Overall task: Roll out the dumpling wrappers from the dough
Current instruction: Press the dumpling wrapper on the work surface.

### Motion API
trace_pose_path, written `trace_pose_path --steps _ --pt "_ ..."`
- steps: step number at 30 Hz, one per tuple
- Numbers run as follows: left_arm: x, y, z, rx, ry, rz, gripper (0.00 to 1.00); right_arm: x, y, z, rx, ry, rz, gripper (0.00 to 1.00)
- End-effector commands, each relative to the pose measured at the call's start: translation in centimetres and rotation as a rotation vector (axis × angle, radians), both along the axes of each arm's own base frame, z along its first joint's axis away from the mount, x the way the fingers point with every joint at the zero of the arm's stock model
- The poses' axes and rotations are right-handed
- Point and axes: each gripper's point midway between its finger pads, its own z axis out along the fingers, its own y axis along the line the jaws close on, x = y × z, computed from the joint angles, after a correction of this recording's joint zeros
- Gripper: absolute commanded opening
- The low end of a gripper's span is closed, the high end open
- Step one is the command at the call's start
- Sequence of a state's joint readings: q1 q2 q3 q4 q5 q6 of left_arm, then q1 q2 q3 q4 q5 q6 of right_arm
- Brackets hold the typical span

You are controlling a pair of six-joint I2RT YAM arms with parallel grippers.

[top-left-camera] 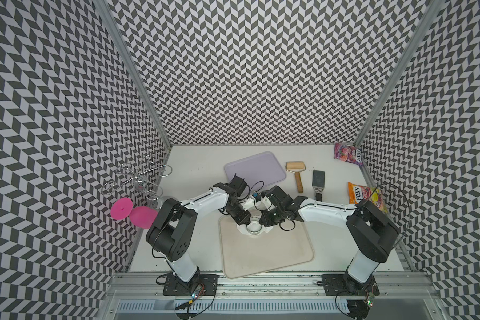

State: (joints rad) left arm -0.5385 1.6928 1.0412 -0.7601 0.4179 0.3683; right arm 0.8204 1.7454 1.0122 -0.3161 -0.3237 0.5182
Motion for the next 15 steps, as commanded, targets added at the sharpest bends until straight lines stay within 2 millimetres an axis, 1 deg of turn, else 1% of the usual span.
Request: trace_pose_path --steps 1,3,5,15 --pt "-0.7 0.2 -2.0 0.039 0.026 -0.045 0.05 0.2 0.9 -0.6 -0.015 -0.053 0.058 0.04" --pt "-0.8 0.3 -2.4 0.045 0.031 -0.046 0.02 0.1 0.9 -0.9 -0.019 -0.05 0.059 0.02" --pt "-1.0 0.5 -2.8 0.052 0.038 -0.047 0.0 0.1 0.8 -1.2 -0.023 -0.046 0.058 0.01" --pt "-1.9 1.3 -4.3 0.088 0.057 -0.065 0.0 0.1 0.7 -1.8 -0.036 -0.044 0.058 0.0"
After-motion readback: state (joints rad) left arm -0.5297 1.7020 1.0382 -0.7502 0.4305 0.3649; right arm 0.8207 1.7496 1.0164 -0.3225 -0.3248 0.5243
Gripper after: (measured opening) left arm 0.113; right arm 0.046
